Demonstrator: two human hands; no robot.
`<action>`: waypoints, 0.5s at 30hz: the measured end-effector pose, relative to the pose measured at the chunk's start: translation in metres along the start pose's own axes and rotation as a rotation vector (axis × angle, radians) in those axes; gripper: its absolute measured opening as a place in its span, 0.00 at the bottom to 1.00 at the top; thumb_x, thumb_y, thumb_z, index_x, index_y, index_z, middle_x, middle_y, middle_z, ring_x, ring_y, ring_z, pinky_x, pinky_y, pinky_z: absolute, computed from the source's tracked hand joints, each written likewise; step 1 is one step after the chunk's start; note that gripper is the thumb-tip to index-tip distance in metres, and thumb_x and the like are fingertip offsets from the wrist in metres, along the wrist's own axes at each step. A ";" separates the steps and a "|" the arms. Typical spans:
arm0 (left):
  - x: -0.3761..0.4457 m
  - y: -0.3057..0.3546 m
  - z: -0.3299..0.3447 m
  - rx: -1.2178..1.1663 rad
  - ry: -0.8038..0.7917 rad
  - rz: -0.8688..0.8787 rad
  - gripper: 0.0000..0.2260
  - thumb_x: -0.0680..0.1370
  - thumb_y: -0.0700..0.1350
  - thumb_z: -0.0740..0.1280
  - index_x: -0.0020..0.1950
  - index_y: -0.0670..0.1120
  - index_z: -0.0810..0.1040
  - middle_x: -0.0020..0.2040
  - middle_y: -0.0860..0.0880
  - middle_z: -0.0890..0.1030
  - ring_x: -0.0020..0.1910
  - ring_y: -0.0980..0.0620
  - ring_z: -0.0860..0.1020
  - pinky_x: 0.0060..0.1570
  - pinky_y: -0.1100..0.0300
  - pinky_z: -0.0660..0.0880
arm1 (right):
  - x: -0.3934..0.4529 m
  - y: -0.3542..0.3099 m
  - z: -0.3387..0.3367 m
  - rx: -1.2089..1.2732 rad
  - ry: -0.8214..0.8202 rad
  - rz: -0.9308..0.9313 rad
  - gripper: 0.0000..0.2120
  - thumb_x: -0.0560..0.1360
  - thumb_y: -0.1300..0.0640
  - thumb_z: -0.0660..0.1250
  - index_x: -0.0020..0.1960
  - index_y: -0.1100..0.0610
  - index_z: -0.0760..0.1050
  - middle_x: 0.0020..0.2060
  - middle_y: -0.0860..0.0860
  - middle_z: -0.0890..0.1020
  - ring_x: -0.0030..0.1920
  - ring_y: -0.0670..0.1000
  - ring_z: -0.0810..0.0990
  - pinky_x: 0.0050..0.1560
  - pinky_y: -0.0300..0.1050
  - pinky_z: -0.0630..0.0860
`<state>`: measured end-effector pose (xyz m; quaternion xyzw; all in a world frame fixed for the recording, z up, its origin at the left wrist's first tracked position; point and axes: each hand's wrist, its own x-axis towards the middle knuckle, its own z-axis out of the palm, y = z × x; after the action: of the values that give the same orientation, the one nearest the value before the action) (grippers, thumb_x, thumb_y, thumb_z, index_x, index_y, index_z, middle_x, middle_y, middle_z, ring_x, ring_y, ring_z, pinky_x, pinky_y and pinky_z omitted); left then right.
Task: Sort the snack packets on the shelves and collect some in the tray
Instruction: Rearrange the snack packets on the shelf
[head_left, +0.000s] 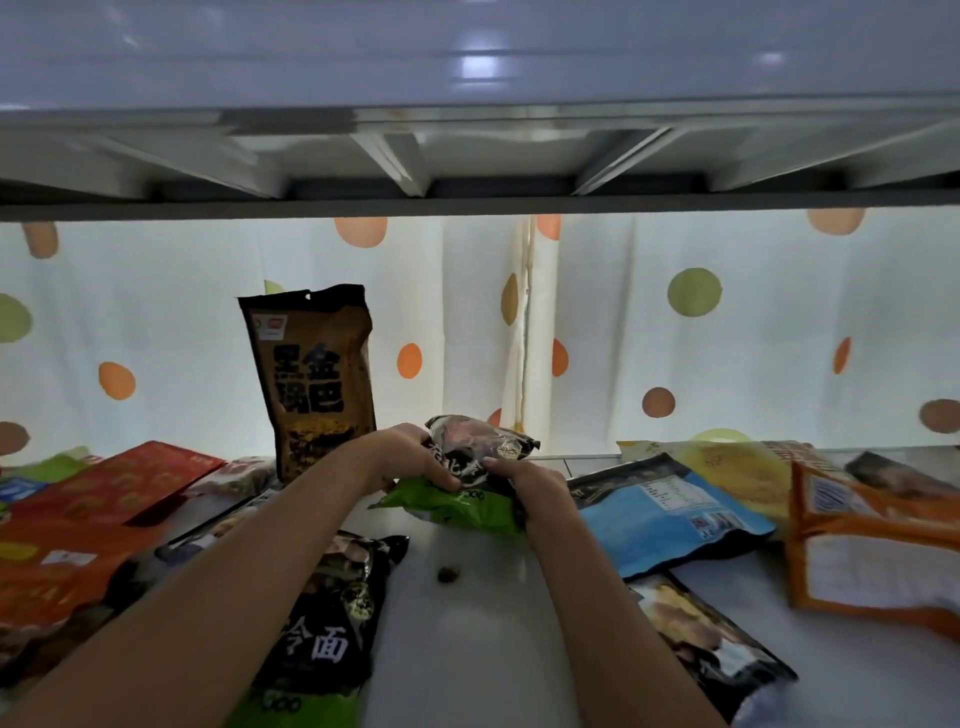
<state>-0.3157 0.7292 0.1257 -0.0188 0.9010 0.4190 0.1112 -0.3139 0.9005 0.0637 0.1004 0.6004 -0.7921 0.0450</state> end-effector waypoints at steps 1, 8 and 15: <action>-0.002 0.000 0.000 -0.105 0.008 0.034 0.29 0.64 0.39 0.81 0.61 0.39 0.75 0.50 0.42 0.83 0.46 0.45 0.84 0.47 0.50 0.82 | -0.004 -0.001 0.001 0.057 -0.027 -0.020 0.22 0.62 0.61 0.80 0.53 0.66 0.79 0.40 0.62 0.86 0.40 0.60 0.86 0.42 0.53 0.84; -0.028 -0.009 -0.010 -0.310 0.174 0.252 0.40 0.64 0.35 0.80 0.72 0.46 0.67 0.55 0.43 0.79 0.51 0.45 0.82 0.50 0.50 0.81 | -0.016 -0.009 0.012 0.331 -0.391 -0.169 0.26 0.70 0.64 0.74 0.66 0.63 0.73 0.57 0.65 0.81 0.57 0.66 0.82 0.58 0.63 0.78; -0.070 -0.017 -0.023 -0.321 0.401 0.437 0.37 0.65 0.38 0.80 0.70 0.51 0.70 0.56 0.49 0.79 0.51 0.54 0.79 0.44 0.62 0.76 | -0.028 -0.016 0.017 0.349 -0.568 -0.203 0.31 0.67 0.71 0.72 0.69 0.62 0.69 0.61 0.67 0.78 0.59 0.69 0.79 0.55 0.64 0.77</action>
<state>-0.2494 0.6972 0.1425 0.0753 0.8103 0.5572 -0.1651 -0.2919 0.8873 0.0892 -0.1783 0.4264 -0.8795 0.1135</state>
